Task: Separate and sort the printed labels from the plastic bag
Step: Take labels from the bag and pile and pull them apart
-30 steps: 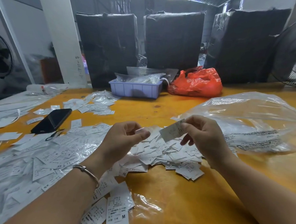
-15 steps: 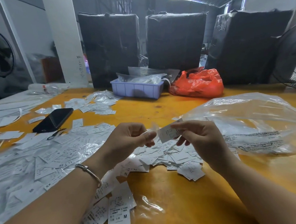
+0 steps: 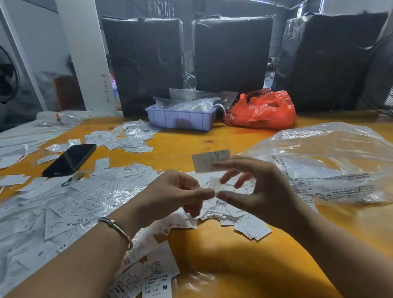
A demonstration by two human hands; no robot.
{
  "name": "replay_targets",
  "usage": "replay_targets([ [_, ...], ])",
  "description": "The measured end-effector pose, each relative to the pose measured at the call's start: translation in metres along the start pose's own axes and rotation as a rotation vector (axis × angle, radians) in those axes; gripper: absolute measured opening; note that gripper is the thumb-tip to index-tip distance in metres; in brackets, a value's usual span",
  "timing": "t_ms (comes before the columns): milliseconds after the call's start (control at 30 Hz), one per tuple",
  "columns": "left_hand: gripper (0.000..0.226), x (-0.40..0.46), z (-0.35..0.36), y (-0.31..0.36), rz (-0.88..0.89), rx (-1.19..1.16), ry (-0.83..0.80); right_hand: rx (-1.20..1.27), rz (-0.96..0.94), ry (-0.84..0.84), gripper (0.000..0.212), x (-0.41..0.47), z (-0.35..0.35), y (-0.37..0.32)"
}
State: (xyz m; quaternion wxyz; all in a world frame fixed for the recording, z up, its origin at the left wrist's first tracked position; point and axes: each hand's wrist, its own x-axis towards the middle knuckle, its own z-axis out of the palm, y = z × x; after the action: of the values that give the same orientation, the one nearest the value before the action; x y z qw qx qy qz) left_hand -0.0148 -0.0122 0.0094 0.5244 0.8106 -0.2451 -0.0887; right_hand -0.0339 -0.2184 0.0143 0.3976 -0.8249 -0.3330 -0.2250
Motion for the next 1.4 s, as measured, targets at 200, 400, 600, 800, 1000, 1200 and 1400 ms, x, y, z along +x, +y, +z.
replay_targets([
  [200, 0.038, 0.000, 0.000, -0.001, -0.007, 0.013, -0.012, 0.002, 0.011, -0.115, 0.024, 0.000, 0.002, -0.003],
  [400, 0.035, 0.000, -0.003, -0.001, 0.015, -0.015, -0.016, 0.133, 0.127, -0.066, 0.012, 0.000, 0.003, 0.002],
  [600, 0.023, -0.001, -0.003, -0.002, 0.013, -0.003, -0.035, 0.368, 0.289, -0.022, 0.005, -0.001, 0.000, 0.005],
  [800, 0.017, 0.000, -0.002, -0.004, 0.037, -0.003, 0.096, 0.467, 0.387, 0.018, 0.005, 0.000, -0.001, 0.012],
  [1000, 0.030, 0.001, -0.002, -0.002, 0.067, 0.006, 0.194, 0.504, 0.438, -0.034, 0.028, -0.001, 0.003, 0.011],
  [1200, 0.025, 0.000, 0.002, -0.002, 0.059, -0.004, 0.072, 0.461, 0.404, -0.057, 0.014, 0.000, 0.009, 0.008],
  [1400, 0.027, 0.000, 0.002, -0.002, 0.078, -0.002, 0.128, 0.535, 0.416, -0.012, 0.018, -0.001, 0.011, 0.009],
])
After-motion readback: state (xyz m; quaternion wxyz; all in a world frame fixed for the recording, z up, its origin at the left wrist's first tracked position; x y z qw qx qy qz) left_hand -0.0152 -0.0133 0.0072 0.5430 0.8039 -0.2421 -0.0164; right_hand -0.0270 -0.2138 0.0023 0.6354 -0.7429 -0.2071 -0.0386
